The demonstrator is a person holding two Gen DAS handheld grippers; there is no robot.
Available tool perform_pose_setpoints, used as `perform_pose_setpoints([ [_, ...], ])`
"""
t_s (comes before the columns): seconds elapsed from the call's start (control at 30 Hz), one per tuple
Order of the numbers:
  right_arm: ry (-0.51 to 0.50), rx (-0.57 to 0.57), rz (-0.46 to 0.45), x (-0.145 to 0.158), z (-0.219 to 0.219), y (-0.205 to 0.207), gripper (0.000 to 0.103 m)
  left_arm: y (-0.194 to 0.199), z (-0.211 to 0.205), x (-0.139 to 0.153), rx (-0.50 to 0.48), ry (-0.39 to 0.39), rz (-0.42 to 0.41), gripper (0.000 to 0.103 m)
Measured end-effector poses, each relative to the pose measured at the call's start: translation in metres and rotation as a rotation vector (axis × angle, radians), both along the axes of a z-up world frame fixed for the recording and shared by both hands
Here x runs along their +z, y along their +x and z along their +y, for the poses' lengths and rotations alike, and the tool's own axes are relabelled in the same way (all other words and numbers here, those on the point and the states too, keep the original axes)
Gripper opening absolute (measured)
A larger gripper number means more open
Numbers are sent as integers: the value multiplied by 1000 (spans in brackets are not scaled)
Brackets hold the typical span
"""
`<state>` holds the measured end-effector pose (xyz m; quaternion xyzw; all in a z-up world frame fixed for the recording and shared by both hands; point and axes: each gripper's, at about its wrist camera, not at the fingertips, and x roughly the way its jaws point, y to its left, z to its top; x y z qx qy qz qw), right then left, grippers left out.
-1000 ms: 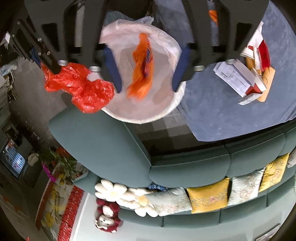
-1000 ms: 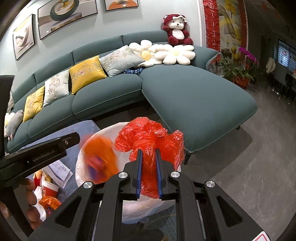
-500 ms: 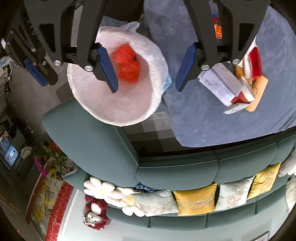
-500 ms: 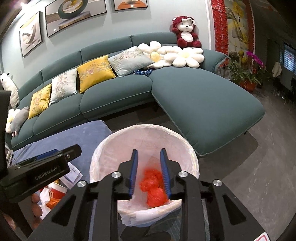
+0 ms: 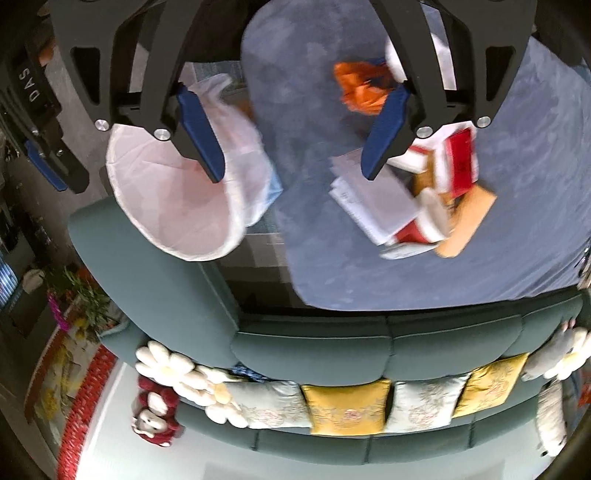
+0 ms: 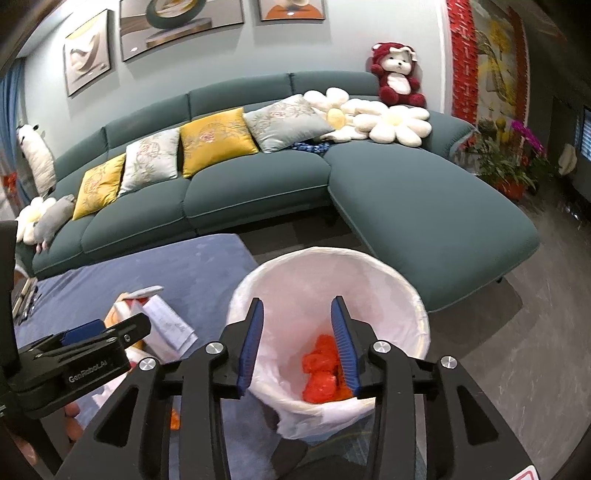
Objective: Collect trash
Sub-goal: 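Grasp the white tissue with the left gripper while the right gripper returns to the pile, then grasp the orange plastic bag with the right gripper while the left gripper holds the tissue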
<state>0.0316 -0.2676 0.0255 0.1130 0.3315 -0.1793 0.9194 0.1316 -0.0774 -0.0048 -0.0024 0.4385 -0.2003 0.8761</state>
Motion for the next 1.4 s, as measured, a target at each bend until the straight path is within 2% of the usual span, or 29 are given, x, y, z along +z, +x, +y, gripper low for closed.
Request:
perform_pose_setpoints([
  [0.33,-5,102,16,-3,63,2,44,-8,84,-19,134,15,41,85],
  [0.47,-3,137,33,-9,84,3,46,-14,104,-34,157,31,59,90],
  [0.8,10,199,84,-32,119,4,49,-23,112,-79,160,74,152,91],
  [1.0,27,210,108,-41,120,9,49,-16,97,-96,144,129,145,90],
  [1.07,30,214,116,-44,119,12,49,-12,95,-103,139,134,153,85],
  [1.13,35,218,128,-49,119,13,49,-7,96,-111,133,130,176,71],
  [1.27,55,233,153,-61,124,19,49,-4,103,-120,124,118,214,52],
  [1.33,68,244,171,-68,127,23,49,-4,109,-120,116,113,218,33],
  [1.4,82,253,183,-73,129,27,49,-4,118,-118,112,92,227,30],
])
